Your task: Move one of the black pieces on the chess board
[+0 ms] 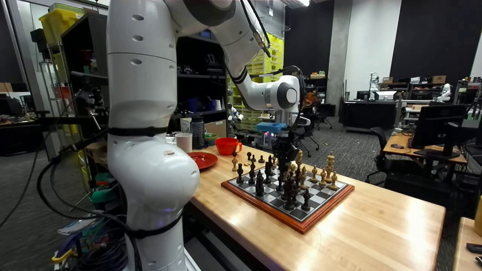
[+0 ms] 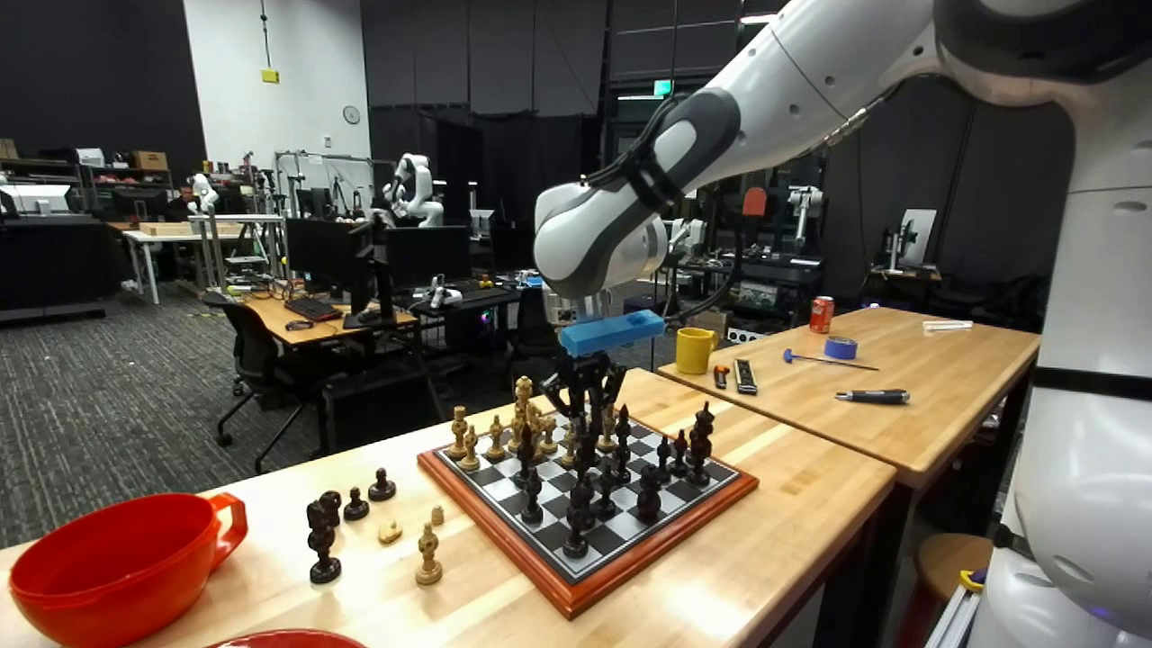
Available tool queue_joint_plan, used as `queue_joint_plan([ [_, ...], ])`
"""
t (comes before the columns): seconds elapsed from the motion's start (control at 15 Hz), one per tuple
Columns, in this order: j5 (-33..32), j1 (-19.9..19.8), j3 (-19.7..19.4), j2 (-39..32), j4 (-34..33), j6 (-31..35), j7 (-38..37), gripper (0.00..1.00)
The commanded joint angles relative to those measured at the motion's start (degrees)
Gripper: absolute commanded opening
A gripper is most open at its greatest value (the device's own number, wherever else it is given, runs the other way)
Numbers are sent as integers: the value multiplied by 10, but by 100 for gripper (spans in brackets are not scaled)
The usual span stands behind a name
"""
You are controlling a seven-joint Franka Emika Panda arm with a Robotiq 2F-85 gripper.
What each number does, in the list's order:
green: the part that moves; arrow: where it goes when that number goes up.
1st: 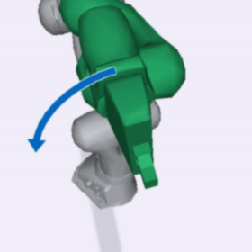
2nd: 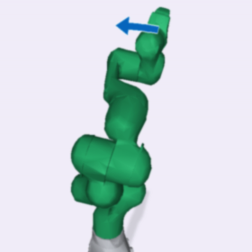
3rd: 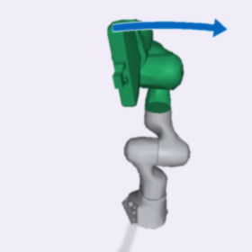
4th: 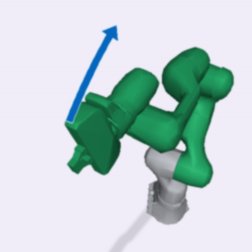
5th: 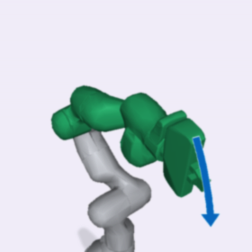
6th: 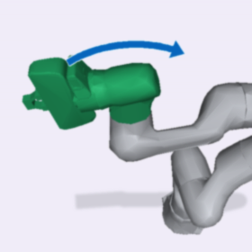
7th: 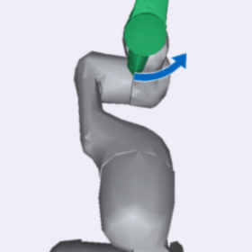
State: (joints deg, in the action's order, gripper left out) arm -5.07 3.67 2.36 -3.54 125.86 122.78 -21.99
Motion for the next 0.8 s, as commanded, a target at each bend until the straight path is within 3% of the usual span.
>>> queue_joint_plan([
  [0.0,-10,-2,-3,-7,-24,-21,-2,6],
  [0.73,-8,-7,-13,-39,-66,-37,7,6],
])
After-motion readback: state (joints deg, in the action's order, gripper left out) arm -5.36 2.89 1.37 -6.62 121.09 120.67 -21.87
